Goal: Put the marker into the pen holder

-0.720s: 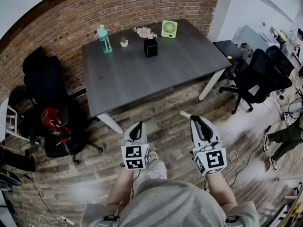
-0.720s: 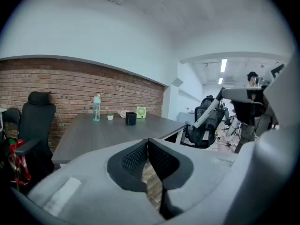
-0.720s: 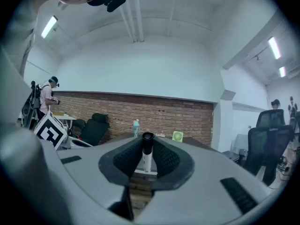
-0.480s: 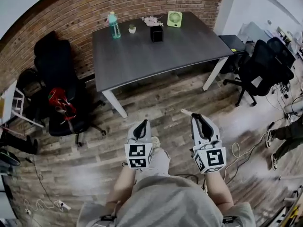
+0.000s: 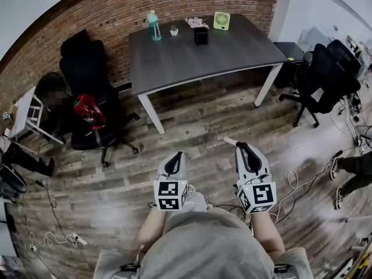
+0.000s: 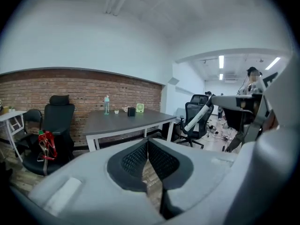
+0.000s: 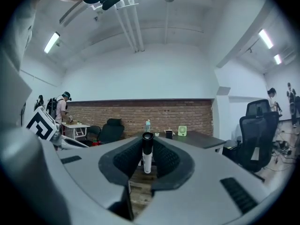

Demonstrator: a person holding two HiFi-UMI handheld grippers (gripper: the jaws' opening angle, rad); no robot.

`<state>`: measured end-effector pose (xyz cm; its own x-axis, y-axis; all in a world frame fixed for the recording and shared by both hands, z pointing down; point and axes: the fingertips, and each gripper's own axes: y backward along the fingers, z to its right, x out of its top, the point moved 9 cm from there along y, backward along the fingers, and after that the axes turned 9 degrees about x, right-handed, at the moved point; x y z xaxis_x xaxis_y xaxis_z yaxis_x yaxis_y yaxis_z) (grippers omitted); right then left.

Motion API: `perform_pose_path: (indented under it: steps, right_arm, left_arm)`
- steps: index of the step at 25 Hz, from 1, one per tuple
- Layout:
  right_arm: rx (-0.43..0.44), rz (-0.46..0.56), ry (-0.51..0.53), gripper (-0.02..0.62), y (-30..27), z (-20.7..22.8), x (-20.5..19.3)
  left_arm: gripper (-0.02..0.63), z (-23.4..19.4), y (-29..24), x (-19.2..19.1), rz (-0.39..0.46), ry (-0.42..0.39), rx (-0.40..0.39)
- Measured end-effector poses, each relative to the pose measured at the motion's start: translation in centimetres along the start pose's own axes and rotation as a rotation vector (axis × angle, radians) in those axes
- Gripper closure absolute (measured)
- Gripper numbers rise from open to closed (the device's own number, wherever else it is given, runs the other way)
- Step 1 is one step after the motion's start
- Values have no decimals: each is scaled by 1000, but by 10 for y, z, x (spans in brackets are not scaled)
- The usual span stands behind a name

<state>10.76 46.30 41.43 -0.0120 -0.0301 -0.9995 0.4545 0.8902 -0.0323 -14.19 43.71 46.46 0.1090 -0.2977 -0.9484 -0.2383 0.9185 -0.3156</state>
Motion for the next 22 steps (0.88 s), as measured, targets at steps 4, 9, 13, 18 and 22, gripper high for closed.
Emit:
perform_pose_path:
  steps: [4, 9, 13, 18, 22]
  right_arm:
    - [17, -5, -9, 523, 12, -8, -3]
    - [59, -2, -1, 523, 19, -15, -4]
    - [89, 1, -4, 523, 20, -17, -3]
    - [104, 7, 2, 523, 19, -14, 1]
    - [103, 9, 4, 523, 10, -7, 4]
  left_arm:
    - [589, 1, 17, -2, 7, 30, 6]
    - [589, 5, 30, -6, 7, 36, 21]
    - [589, 8, 33, -8, 1, 38, 20]
    - [589, 14, 30, -4, 1, 32, 14]
    - [589, 14, 20, 2, 0, 33, 15]
